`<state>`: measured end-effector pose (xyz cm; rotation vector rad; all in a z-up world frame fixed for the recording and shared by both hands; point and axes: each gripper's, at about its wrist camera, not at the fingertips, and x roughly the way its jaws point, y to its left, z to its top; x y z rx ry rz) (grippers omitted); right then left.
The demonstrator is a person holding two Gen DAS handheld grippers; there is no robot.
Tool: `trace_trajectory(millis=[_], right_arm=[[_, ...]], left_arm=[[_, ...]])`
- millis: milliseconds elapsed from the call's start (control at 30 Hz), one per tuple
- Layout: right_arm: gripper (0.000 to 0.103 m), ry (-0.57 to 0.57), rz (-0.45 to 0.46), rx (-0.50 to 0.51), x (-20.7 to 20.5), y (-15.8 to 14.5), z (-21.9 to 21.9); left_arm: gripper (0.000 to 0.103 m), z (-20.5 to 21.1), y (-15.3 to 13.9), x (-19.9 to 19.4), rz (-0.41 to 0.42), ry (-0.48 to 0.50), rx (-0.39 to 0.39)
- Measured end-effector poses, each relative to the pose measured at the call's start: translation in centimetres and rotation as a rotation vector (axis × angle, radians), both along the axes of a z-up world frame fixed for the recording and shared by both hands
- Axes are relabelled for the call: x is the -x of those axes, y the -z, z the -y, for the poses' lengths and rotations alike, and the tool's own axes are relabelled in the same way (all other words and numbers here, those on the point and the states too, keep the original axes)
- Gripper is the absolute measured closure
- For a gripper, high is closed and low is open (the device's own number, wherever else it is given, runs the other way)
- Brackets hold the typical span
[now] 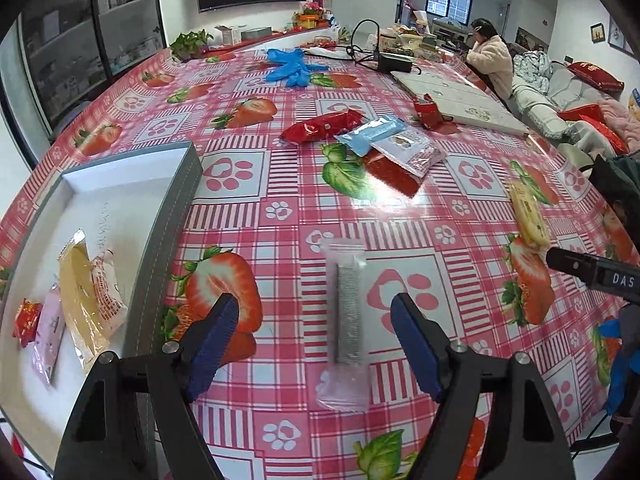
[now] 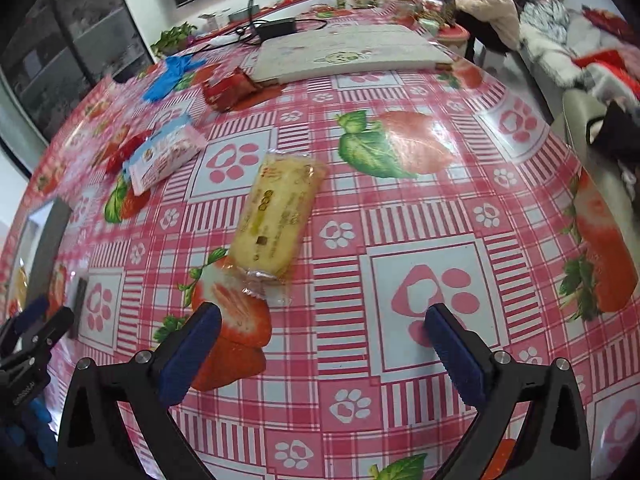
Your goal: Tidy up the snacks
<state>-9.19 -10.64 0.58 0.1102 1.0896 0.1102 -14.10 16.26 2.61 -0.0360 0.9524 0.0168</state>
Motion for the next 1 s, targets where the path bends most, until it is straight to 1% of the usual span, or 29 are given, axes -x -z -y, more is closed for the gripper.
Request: trace_trajectory(millis=[133,233,267,300,333,367,400,433,467,667,733,767,800,833,867,900,933,967,1000], right_arm=[[0.001,-0.006,0.003,-0.002,-1.9,-0.4,-1.0],[0.001,-0.005,-0.013,-0.014,-4.5,-0.2,-2.6],[0.001,-0.006,-0.019,0.0,-5.3,-0.1,-3.2],[0.004,-0.008,-0.021,0.023,-6.0,0.0,-3.8],[0.009,-0.011,-0.022,0.042,-6.3,0.1,-4.1],[0.033,-0.017,-0.013,0.073,-6.5,-0.1,-4.5],[0.063,-0.032,0.003,0.112,-6.3,-0.4,-4.9],[0.065,-0.045,0.004,0.118,-6.2,-0.5,-4.9],[0.065,-0.061,-0.005,0.102,-5.8,-0.4,-4.7],[0.064,-0.126,-0.034,0.053,-0.6,-0.6,-3.4],[0.038,-0.132,-0.035,0.031,0.7,-0.6,-3.2],[0.014,-0.115,-0.025,0.046,1.1,-0.5,-3.0],[0.009,-0.099,-0.004,0.067,1.3,-0.6,-2.9],[0.009,-0.094,0.008,0.076,1.4,-0.7,-3.0],[0.009,-0.093,0.013,0.072,1.2,-0.6,-3.1],[0.009,-0.094,0.015,0.063,1.0,-0.5,-3.1],[0.009,-0.097,0.022,0.062,0.7,-0.2,-3.3],[0.009,-0.1,0.026,0.074,0.4,0.1,-3.6],[0.005,-0.102,0.032,0.094,0.3,0.5,-3.9]], left_arm=[[0.022,0.1,0.7,-0.6,-0.034,-0.001,0.001],[0.021,0.3,1.0,-0.7,-0.041,-0.002,-0.004],[0.022,0.4,1.1,-0.8,-0.049,-0.001,-0.005],[0.021,0.4,1.3,-0.9,-0.056,0.0,-0.006],[0.022,0.4,1.4,-1.0,-0.063,0.001,-0.01],[0.022,0.4,1.6,-1.0,-0.068,0.001,-0.015],[0.022,0.4,1.7,-1.1,-0.07,0.002,-0.019],[0.021,0.5,1.7,-1.1,-0.063,0.003,-0.021],[0.021,0.5,1.8,-1.1,-0.06,0.004,-0.022],[0.018,0.9,1.9,-1.5,-0.045,0.019,-0.027],[0.017,0.9,1.9,-1.7,-0.038,0.022,-0.027],[0.016,1.0,1.9,-1.8,-0.036,0.023,-0.026],[0.015,1.0,1.9,-1.9,-0.033,0.024,-0.028],[0.012,1.0,2.0,-1.9,-0.03,0.023,-0.029],[0.007,0.9,2.1,-2.0,-0.025,0.017,-0.031],[0.004,0.7,2.3,-2.1,-0.022,0.004,-0.03],[0.0,0.5,2.4,-2.2,-0.024,-0.006,-0.024],[0.0,0.4,2.5,-2.1,-0.014,-0.012,-0.015],[0.0,0.5,2.5,-2.1,-0.011,-0.008,-0.021]])
